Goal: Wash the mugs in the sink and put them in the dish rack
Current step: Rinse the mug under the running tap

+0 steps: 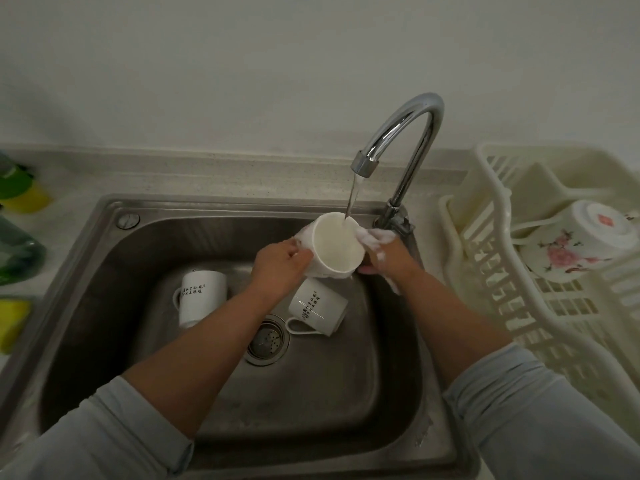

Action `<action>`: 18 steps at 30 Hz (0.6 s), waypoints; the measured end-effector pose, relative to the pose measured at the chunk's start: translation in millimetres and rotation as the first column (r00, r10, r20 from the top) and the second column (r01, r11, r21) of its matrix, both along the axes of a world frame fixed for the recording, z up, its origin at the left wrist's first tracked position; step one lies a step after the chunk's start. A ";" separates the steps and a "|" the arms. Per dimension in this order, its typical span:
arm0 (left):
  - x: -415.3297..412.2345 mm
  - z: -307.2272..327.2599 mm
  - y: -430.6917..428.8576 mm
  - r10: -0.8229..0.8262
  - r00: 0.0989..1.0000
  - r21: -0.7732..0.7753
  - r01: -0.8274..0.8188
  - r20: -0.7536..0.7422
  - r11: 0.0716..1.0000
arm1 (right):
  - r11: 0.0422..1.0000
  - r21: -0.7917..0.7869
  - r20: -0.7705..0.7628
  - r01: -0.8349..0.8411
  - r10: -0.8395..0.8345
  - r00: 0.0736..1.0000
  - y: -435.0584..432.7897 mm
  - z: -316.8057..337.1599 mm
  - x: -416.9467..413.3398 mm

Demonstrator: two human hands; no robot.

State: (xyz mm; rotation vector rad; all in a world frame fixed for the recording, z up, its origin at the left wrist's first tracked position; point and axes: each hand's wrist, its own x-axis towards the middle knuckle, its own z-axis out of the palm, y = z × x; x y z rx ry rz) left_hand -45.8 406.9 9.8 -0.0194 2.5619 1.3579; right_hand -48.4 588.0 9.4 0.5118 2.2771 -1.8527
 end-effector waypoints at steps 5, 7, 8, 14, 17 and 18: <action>-3.8 -4.8 -13.2 -0.111 0.978 -0.208 0.073 -0.178 0.975 | 0.982 -0.166 0.056 -0.090 0.100 0.993 -12.4 -5.6 -4.4; -3.2 -5.2 -18.0 -0.130 0.965 -0.248 0.072 -0.229 0.966 | 0.971 -0.227 0.059 -0.079 0.094 0.994 -16.3 -5.7 -7.4; -1.8 -5.3 -20.0 -0.147 0.954 -0.268 0.074 -0.263 0.961 | 0.963 -0.257 0.052 -0.086 0.103 0.993 -18.8 -3.9 -7.9; 1.8 -7.8 -25.4 -0.158 0.887 -0.263 0.043 -0.434 0.964 | 0.935 -0.346 0.062 -0.073 0.100 0.993 -26.9 1.2 -15.3; -2.2 -8.4 -25.5 -0.168 0.875 -0.256 0.053 -0.453 0.965 | 0.930 -0.353 0.037 -0.105 0.126 0.991 -25.6 2.5 -17.4; -3.6 -9.8 -24.9 -0.164 0.879 -0.254 0.051 -0.448 0.966 | 0.929 -0.355 0.038 -0.103 0.125 0.991 -24.3 2.0 -17.9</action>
